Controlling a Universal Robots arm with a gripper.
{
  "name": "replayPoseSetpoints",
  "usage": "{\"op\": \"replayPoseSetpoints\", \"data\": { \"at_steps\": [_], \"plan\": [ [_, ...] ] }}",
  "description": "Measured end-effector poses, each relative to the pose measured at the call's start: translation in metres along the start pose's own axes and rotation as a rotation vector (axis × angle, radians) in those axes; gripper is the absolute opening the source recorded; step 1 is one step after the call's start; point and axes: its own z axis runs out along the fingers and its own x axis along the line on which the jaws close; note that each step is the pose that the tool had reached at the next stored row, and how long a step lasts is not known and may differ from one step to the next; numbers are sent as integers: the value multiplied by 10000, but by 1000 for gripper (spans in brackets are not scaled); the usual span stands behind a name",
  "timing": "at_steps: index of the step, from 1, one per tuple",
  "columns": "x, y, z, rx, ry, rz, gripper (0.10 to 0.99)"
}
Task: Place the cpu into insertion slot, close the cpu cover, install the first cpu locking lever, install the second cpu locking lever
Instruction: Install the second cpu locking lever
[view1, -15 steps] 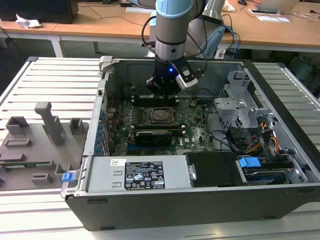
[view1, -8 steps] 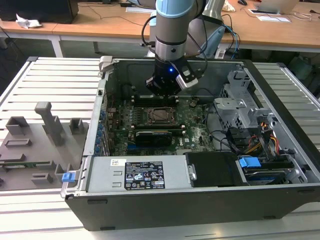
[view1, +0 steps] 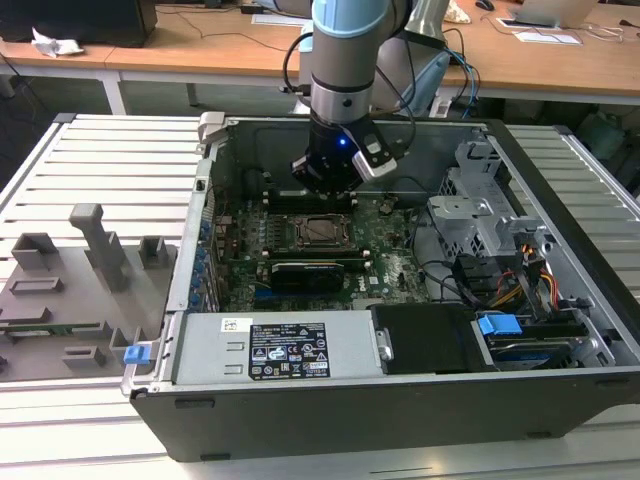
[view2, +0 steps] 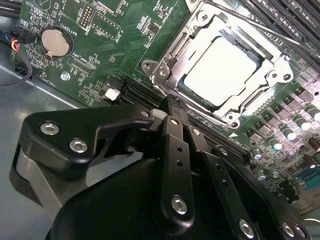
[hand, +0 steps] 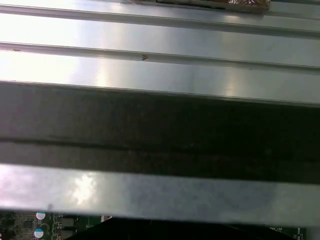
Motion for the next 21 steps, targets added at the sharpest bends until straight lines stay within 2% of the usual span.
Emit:
{"op": "replayPoseSetpoints", "data": {
  "at_steps": [16, 17, 19, 21],
  "plan": [
    [10, -145, -17, 3, 2, 2, 106],
    [8, -144, -48, 0, 0, 2, 106],
    [3, -133, -209, -1, -1, 0, 106],
    [1, -129, -276, 1, 1, 1, 106]
  ]
}}
